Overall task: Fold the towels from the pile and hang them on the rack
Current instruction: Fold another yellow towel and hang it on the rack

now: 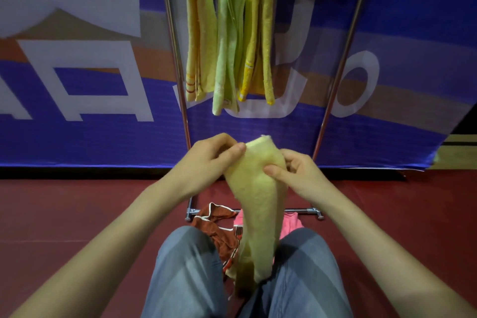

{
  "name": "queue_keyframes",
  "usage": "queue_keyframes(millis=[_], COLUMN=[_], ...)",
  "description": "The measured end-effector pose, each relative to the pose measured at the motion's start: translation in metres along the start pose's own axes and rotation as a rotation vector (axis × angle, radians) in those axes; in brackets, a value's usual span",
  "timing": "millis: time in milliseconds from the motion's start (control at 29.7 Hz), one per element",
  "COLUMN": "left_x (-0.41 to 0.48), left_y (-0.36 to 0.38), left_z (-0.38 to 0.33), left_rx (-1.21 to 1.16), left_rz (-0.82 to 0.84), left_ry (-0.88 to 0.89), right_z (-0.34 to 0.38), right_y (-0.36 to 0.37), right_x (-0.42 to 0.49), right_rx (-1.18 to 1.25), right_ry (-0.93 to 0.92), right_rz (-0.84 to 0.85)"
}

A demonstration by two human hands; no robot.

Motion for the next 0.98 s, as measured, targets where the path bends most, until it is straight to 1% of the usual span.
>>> queue_keyframes(millis=[168, 269, 337, 404, 505, 606, 741, 842, 977], left_x=[0.011, 0.016, 0.018, 0.021, 0.027, 0.032, 0.035, 0.031, 0.023], left_y=[0.013, 0.013, 0.012, 0.011, 0.0, -0.017, -0.044, -0.063, -0.072], left_z=[-0.004, -0.011, -0.018, -0.03, -0.047, -0.061, -0.079, -0.084, -0.07], left_rx=[0.043, 0.053, 0.078, 0.115, 0.15, 0.165, 0.274, 0.323, 0.395], left_rz=[0.123, 0.166, 0.171, 0.148, 0.065, 0.002, -0.106, -0.181, -0.169], left_ry=[-0.103, -0.061, -0.009, 0.049, 0.119, 0.181, 0.258, 0.288, 0.237], right_z=[0.007, 0.007, 0.0, -0.012, -0.033, -0.065, -0.104, -0.128, -0.145], right_y=[0.021, 0.021, 0.018, 0.017, 0.025, 0.033, 0.05, 0.061, 0.055], right_x=[-0.001, -0.002, -0.002, -0.002, -0.005, -0.013, -0.02, -0.024, -0.025], right_rx=[-0.024, -0.034, -0.006, 0.025, 0.074, 0.039, -0.009, -0.039, -0.044], right_ry=[-0.024, -0.028, 0.011, 0.068, 0.152, 0.287, 0.421, 0.449, 0.446], right_rz=[0.104, 0.102, 0.09, 0.108, 0.181, 0.237, 0.327, 0.34, 0.216])
Point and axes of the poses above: each hand's wrist, its own x-axis towards the middle knuckle, its own y-axis out of the palm, z = x × y, the point moved 9 cm from there along x, towards the middle knuckle, and after that the axes turned 3 degrees about y, right-handed, at the moved point
